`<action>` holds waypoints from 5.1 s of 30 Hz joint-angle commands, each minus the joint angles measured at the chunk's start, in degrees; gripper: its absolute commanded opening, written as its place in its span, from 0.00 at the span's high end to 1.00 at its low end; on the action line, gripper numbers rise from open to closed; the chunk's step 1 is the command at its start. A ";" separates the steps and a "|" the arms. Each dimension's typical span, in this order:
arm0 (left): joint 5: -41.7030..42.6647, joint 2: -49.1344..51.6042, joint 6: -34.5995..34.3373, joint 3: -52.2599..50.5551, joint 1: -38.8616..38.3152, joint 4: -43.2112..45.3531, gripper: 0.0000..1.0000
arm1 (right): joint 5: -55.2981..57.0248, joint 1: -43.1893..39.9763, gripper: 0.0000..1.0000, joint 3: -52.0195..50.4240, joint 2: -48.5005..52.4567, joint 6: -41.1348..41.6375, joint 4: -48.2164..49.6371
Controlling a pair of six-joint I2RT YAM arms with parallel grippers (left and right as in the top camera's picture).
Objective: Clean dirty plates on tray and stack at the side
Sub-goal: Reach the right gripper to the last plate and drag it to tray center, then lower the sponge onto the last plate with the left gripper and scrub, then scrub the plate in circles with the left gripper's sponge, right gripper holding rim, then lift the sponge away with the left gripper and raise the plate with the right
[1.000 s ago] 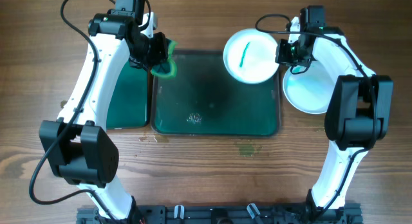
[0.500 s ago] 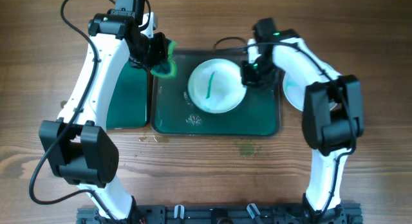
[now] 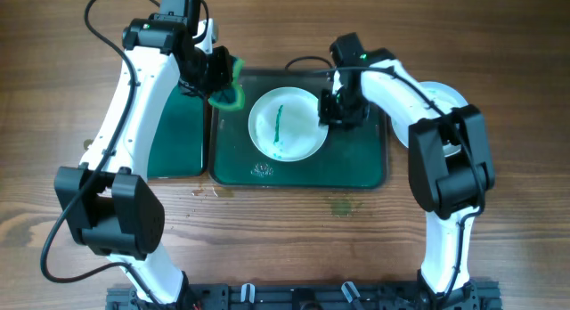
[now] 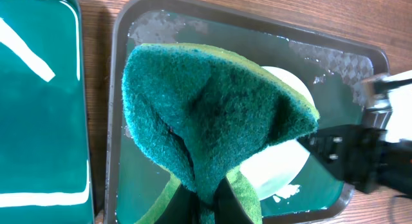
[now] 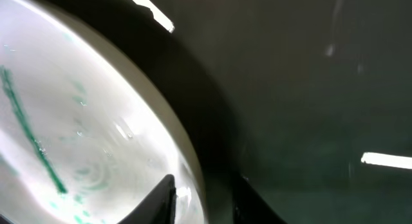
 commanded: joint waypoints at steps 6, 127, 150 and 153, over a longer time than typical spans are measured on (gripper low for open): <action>-1.46 0.33 -0.50 -5.07 -3.45 2.51 0.96 | 0.66 1.86 0.96 -5.55 -0.90 4.07 6.19; -31.34 12.61 -5.14 -10.05 -13.27 13.97 0.96 | -0.02 1.88 0.96 -5.62 -0.90 1.09 7.82; -25.16 3.96 -7.48 -5.97 -11.78 1.27 0.96 | 7.04 1.88 0.96 -5.27 -9.03 -2.32 6.19; -25.05 3.98 -9.62 -5.97 -10.82 3.21 0.96 | 15.50 1.95 0.96 -5.27 -14.19 -2.29 3.54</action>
